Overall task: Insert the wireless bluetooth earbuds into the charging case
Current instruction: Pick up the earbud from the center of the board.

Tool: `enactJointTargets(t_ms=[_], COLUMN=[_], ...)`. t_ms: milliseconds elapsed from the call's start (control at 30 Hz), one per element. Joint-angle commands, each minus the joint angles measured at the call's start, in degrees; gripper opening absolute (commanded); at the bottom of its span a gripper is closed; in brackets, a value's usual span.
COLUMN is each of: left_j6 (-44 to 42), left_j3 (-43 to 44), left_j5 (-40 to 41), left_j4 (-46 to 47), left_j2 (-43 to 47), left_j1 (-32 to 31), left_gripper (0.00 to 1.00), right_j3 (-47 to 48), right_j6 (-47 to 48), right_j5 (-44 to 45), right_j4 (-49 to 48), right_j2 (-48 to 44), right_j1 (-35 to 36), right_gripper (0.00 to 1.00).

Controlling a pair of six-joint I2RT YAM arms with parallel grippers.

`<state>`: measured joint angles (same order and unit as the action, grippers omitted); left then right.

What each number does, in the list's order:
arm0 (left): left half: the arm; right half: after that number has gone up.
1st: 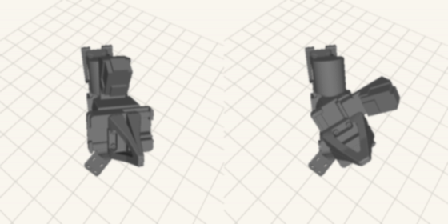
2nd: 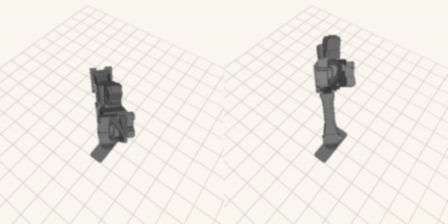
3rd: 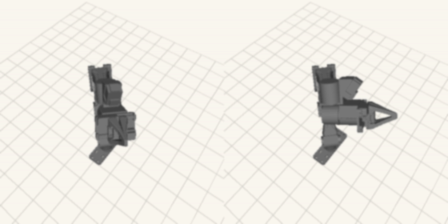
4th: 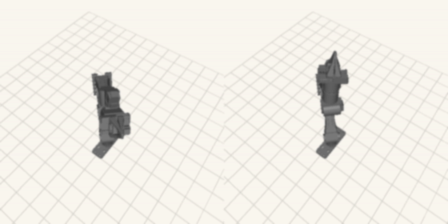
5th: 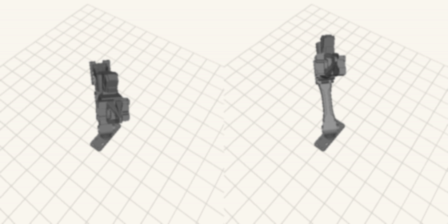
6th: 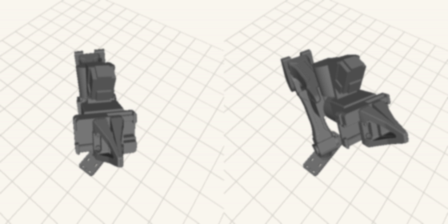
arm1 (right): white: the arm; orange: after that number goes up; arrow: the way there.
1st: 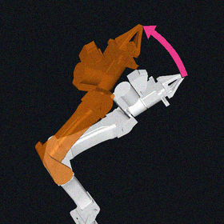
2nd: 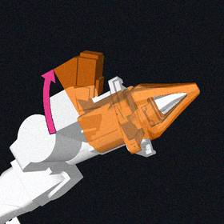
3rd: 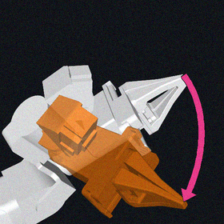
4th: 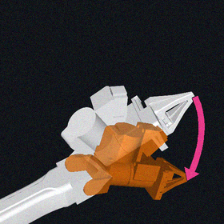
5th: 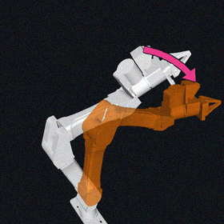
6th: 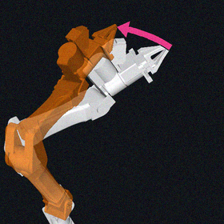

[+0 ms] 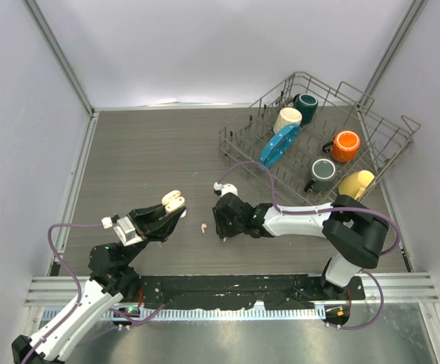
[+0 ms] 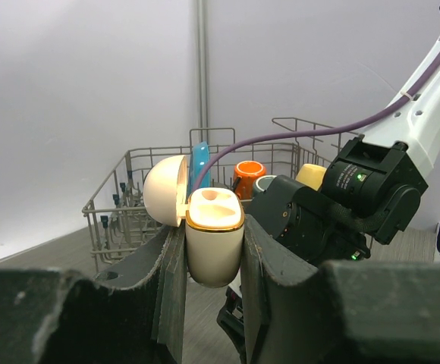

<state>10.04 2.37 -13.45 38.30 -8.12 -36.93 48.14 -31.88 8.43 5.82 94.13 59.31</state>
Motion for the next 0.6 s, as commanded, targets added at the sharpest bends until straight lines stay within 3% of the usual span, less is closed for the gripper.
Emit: enactJointTargets(t_ms=[0,567], left_j6=[0.15,0.15], left_j3=[-2.02,-2.02], left_j5=[0.88,1.94], left_j4=[1.95,0.98], left_j2=[0.74,1.97], left_j1=[-0.16,-0.16], left_gripper=[0.00,0.00], right_j3=[0.82,4.24], right_j6=[-1.96,-7.85], right_j5=[2.47,8.89], right_j4=[1.11,5.86], right_j2=[-1.75,0.35], right_j1=[0.89,4.23], right_gripper=[0.44,0.41])
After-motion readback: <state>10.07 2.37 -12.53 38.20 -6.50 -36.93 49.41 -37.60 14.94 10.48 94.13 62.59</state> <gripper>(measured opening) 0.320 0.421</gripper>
